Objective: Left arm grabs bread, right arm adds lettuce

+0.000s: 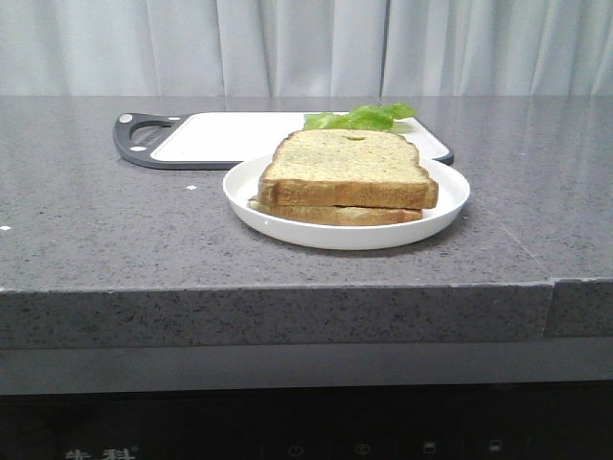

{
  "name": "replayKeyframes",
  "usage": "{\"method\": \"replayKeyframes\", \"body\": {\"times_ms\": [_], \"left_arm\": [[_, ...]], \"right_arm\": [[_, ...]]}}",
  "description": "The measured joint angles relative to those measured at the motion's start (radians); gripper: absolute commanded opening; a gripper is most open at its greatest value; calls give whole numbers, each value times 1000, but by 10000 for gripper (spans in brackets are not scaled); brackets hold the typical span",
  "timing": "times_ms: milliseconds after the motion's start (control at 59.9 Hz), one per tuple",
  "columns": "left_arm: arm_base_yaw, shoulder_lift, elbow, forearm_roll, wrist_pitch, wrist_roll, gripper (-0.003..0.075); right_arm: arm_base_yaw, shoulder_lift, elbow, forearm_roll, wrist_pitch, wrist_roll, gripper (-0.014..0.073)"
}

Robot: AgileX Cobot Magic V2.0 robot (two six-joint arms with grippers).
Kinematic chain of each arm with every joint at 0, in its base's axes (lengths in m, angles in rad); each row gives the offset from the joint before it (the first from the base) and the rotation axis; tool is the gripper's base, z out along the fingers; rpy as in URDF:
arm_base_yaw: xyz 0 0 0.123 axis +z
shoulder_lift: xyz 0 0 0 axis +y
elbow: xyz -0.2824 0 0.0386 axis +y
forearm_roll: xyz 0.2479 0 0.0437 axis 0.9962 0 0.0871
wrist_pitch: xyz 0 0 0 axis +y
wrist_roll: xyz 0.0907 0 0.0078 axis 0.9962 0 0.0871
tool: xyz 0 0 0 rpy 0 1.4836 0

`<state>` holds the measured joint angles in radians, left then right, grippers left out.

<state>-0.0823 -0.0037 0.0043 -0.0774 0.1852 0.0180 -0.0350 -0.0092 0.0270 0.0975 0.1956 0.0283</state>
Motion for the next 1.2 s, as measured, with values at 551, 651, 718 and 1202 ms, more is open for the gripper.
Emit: {"method": "replayKeyframes", "body": {"times_ms": [551,651,718,1202], "left_arm": [[0,0,0,0,-15,0,-21],[0,0,0,0,-15,0,-20],[0,0,0,0,-15,0,-21],[0,0,0,0,-91,0,-21]], "right_arm": [[0,0,0,0,0,0,-60],[0,0,0,0,0,0,-60],[0,0,0,0,0,0,-60],[0,0,0,0,-15,0,-60]]}}
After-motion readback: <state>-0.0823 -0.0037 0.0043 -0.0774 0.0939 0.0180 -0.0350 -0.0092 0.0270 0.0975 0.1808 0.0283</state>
